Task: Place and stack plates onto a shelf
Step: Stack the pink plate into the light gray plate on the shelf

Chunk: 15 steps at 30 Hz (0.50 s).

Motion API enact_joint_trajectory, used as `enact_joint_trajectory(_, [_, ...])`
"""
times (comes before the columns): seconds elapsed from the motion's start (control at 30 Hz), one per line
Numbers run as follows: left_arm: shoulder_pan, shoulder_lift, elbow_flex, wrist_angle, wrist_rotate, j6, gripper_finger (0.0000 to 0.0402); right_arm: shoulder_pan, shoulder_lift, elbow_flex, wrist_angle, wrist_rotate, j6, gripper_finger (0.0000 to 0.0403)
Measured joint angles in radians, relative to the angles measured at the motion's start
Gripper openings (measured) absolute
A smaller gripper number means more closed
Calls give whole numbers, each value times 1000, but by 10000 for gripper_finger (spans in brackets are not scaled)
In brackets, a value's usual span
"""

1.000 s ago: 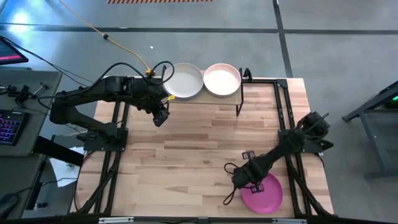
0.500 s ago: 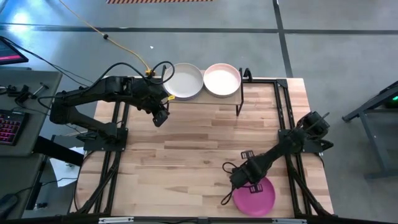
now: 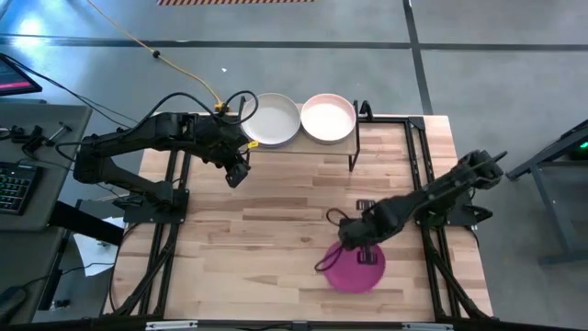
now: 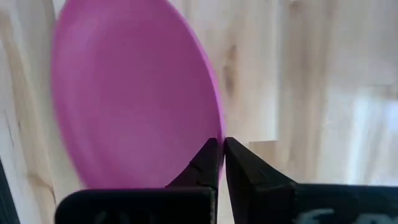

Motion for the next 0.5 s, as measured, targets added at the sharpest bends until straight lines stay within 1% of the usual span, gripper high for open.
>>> enact_joint_trajectory(0.23, [0, 0, 0, 0, 0, 0, 72, -45, -40, 4, -21, 33, -21, 0])
enact_joint_trajectory(0.5, [0, 0, 0, -3, 0, 21, 72, -77, -43, 4, 0, 34, -65, 0])
